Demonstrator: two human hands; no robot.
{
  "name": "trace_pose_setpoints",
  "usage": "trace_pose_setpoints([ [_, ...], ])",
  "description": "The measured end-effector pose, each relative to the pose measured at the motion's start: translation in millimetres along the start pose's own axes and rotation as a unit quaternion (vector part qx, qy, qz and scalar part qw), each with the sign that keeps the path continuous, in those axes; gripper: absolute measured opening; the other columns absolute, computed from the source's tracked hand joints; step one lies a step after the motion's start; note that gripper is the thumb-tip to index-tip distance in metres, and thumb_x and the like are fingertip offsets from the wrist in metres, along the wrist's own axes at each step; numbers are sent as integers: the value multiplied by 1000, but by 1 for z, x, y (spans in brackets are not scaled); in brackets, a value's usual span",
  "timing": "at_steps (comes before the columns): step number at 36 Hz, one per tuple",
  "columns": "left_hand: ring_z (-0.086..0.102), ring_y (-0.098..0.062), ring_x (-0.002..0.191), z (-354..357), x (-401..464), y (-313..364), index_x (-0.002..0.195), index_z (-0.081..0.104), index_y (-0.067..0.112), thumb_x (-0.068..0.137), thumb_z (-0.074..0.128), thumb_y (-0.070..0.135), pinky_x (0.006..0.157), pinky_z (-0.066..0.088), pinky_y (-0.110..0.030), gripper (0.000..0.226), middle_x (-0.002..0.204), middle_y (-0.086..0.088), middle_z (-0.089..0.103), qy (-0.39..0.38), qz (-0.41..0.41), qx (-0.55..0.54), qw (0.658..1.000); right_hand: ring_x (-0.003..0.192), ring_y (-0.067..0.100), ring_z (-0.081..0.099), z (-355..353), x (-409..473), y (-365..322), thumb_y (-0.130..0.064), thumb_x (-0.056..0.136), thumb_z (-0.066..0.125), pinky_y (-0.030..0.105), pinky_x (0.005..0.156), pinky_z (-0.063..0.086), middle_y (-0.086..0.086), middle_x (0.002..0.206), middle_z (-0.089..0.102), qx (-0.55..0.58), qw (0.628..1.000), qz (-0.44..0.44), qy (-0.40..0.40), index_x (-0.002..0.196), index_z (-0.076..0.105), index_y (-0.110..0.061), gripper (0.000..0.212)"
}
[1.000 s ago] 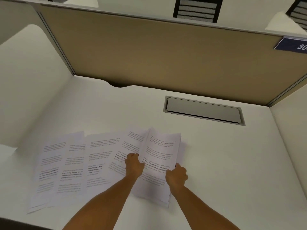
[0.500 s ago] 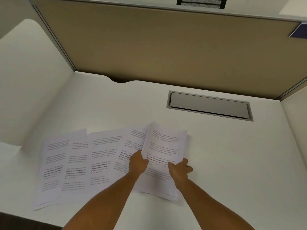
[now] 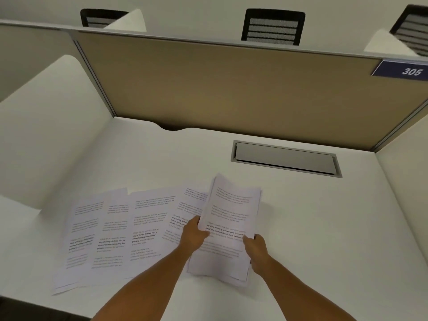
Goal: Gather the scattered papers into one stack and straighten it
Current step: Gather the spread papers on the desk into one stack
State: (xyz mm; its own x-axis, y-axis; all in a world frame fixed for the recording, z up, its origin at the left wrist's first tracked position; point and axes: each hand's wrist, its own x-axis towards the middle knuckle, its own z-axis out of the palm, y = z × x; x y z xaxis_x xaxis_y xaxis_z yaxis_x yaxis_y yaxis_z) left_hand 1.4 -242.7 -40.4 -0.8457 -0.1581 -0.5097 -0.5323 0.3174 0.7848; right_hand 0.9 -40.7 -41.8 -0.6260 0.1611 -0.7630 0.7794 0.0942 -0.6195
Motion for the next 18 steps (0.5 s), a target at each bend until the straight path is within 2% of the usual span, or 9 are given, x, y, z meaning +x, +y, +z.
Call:
trace_pose_setpoints([
  [1,65,-27,108,-1,-3,1,124,59,4,84,71,1,95,55,-41,42,120,-13,68,0,7,-1,1000,76,15,59,0,-5,0,-13,99,55,26,59,48,0,88,62,12,1000,-6,0,98,58,-12,3],
  [3,66,-27,107,-4,-6,2,123,60,4,85,70,1,94,55,-39,40,119,-13,68,1,17,1,1000,78,17,63,0,-10,1,-9,96,59,33,65,57,2,88,64,28,999,-28,-4,91,56,-17,10],
  [5,66,-25,107,-8,-9,3,124,59,4,85,69,0,92,55,-35,41,120,-12,68,3,26,0,1000,88,24,69,0,-17,0,-5,90,66,43,85,60,6,95,70,43,998,-50,-21,101,62,-12,14],
  [7,65,-22,105,-14,-11,5,126,58,6,85,69,-1,89,53,-29,43,121,-10,68,6,39,1,999,98,28,71,0,-22,-1,-4,88,70,47,95,57,7,103,74,49,995,-72,-41,110,69,-13,24],
  [12,66,-20,101,-37,-12,7,126,60,10,89,65,6,80,51,-22,37,117,-5,68,17,53,4,998,99,27,71,12,-32,-8,1,89,68,45,97,56,1,99,75,50,992,-88,-69,103,71,-20,25],
  [16,64,-15,90,-60,-5,9,124,61,12,90,61,6,65,48,-15,35,109,-3,68,23,37,29,999,97,26,72,33,-36,-15,0,88,70,44,94,58,0,98,76,51,991,-84,-87,100,71,-24,27],
  [18,63,-14,86,-87,17,2,123,61,11,89,59,4,61,47,-13,35,108,-3,68,36,20,43,998,98,27,72,65,-26,-27,-1,88,70,46,94,58,2,100,76,43,991,-76,-97,100,71,-23,25],
])
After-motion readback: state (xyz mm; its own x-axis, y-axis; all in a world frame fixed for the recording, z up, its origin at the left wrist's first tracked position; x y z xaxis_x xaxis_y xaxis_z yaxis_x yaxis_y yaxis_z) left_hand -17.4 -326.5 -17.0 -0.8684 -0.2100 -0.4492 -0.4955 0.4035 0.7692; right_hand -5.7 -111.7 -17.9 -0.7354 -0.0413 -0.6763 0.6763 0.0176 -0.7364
